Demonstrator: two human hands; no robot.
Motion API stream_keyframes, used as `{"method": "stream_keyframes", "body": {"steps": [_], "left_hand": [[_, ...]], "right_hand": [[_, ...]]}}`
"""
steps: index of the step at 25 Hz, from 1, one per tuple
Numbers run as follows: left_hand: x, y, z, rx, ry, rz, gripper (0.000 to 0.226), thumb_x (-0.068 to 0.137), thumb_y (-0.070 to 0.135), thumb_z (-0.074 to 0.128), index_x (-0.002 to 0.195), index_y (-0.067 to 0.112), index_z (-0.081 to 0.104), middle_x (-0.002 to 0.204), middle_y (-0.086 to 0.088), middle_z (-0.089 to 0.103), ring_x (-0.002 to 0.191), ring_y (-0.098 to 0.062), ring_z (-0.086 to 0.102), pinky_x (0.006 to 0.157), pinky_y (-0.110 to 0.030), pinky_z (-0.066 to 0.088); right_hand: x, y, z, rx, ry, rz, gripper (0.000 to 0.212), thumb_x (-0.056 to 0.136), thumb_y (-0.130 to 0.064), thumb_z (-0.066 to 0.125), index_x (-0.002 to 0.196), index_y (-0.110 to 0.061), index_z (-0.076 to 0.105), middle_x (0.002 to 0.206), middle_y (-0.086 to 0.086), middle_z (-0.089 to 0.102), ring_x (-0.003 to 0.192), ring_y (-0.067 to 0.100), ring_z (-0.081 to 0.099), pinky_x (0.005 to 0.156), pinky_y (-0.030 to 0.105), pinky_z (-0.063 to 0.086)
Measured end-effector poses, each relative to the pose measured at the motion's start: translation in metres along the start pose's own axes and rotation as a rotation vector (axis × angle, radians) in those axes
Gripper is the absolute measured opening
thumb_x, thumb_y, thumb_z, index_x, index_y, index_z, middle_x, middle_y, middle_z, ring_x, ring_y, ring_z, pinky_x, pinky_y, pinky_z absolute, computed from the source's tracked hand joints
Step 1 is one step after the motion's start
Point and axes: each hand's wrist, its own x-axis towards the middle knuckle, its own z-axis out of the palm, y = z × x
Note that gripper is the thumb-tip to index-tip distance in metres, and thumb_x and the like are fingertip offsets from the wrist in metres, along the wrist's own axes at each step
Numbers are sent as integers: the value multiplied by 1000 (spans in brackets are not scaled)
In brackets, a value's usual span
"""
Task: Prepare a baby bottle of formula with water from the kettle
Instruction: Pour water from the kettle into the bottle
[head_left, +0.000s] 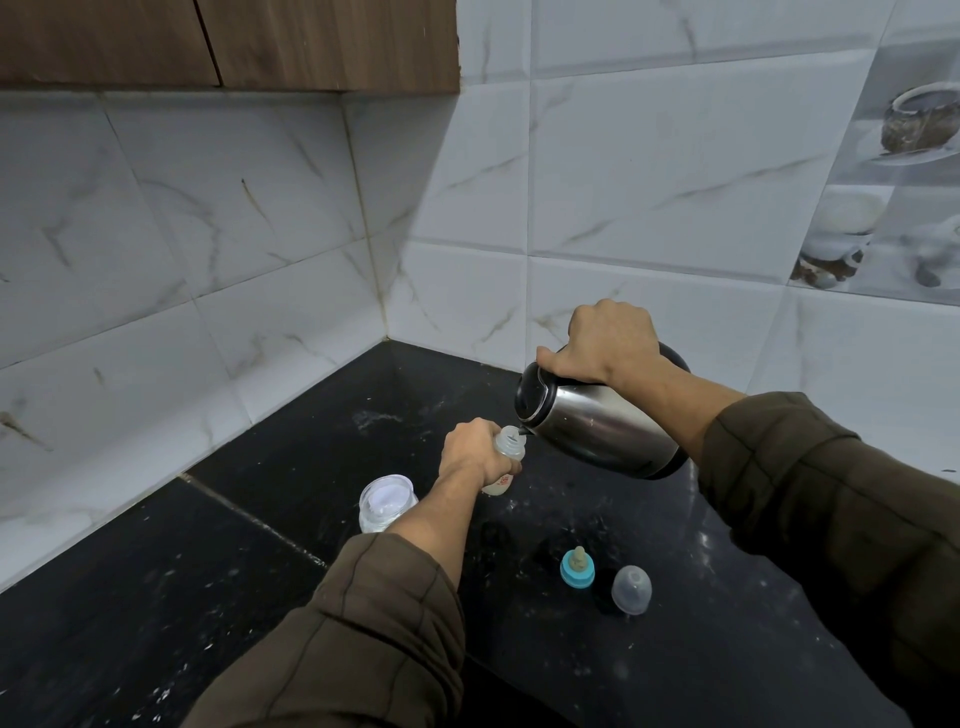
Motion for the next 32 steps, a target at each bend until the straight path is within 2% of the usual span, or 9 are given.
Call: {"method": "stream_keyframes", "body": {"steps": [32], "left_hand": [[1,5,3,-6,-23,-4,55,76,34,91,126,24,71,118,-1,75,113,-20,69,98,-38,55]], "right_hand": [[1,3,0,-5,5,14,57,83,-69,53,61,-17,44,64,1,47,66,28,54,65,32,43]]}}
